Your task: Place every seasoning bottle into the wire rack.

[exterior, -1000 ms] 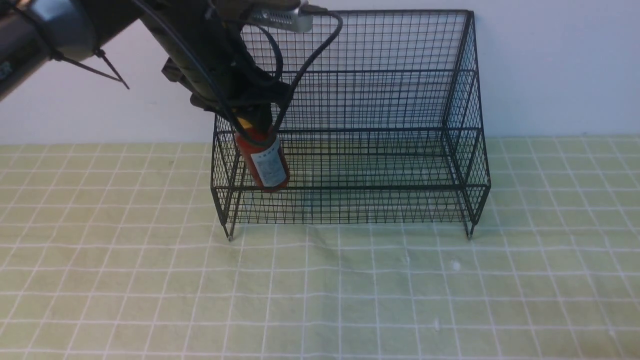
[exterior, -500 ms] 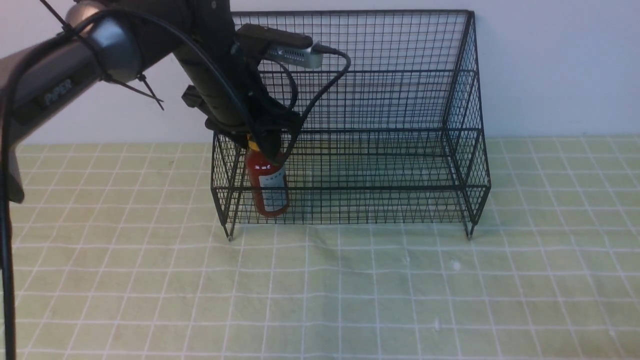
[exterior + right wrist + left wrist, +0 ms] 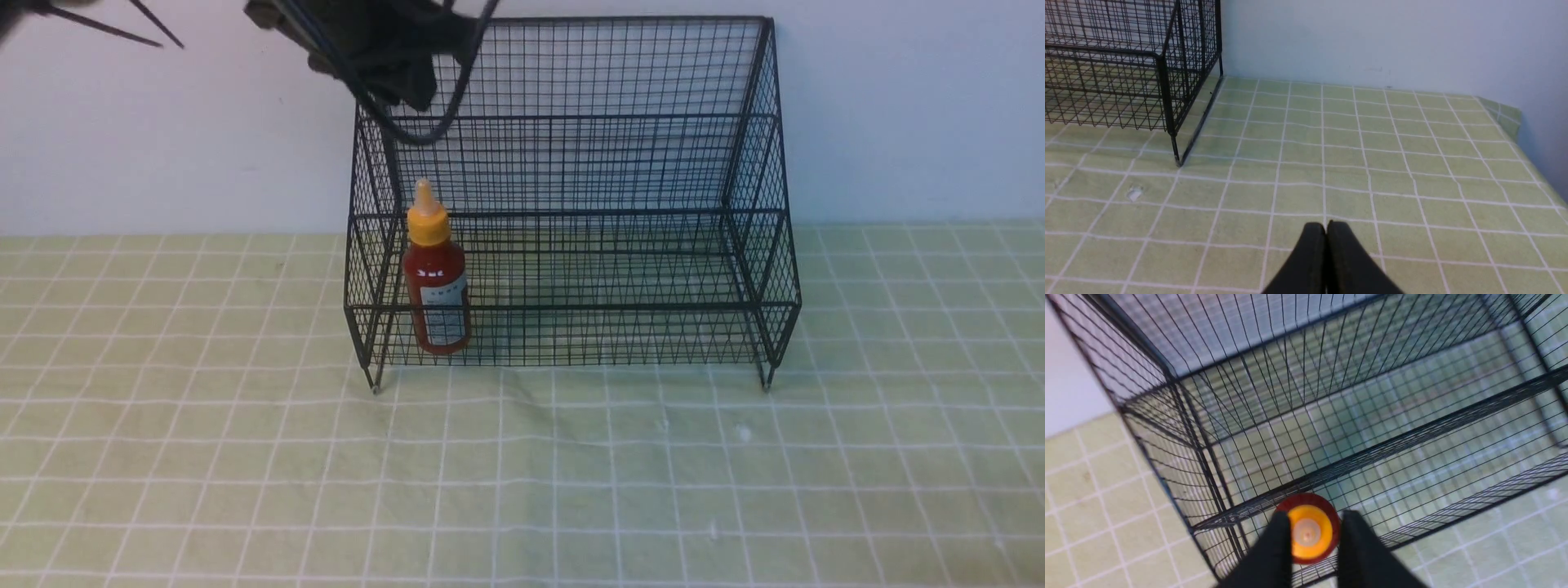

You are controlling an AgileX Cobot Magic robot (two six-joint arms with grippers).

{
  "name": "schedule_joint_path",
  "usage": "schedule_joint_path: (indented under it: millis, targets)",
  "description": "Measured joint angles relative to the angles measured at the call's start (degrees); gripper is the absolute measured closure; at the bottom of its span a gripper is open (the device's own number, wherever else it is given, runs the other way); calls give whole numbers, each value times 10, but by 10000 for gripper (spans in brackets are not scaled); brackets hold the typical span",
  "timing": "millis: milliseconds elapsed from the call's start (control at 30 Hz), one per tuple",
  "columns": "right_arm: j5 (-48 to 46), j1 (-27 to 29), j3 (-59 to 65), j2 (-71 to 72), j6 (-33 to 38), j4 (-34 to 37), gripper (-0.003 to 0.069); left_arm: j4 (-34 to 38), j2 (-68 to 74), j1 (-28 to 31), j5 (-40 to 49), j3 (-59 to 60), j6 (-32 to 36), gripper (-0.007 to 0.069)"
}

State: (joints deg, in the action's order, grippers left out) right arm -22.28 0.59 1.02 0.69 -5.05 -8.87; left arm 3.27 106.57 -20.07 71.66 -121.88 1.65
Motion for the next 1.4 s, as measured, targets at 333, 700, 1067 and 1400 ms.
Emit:
schedule_joint_path:
  millis: [333,700,1067,1400]
  targets:
    - [0,0,0,0,0,0,672,17,-281,0,0,138,-10,631]
    - [0,0,0,0,0,0,672,22,-666,0,-253,564,-10,631]
    - [0,0,0,0,0,0,672,50,-991,0,-286,780,5,631]
    - [0,0,0,0,0,0,672,-11,-1077,0,-387,903,3,631]
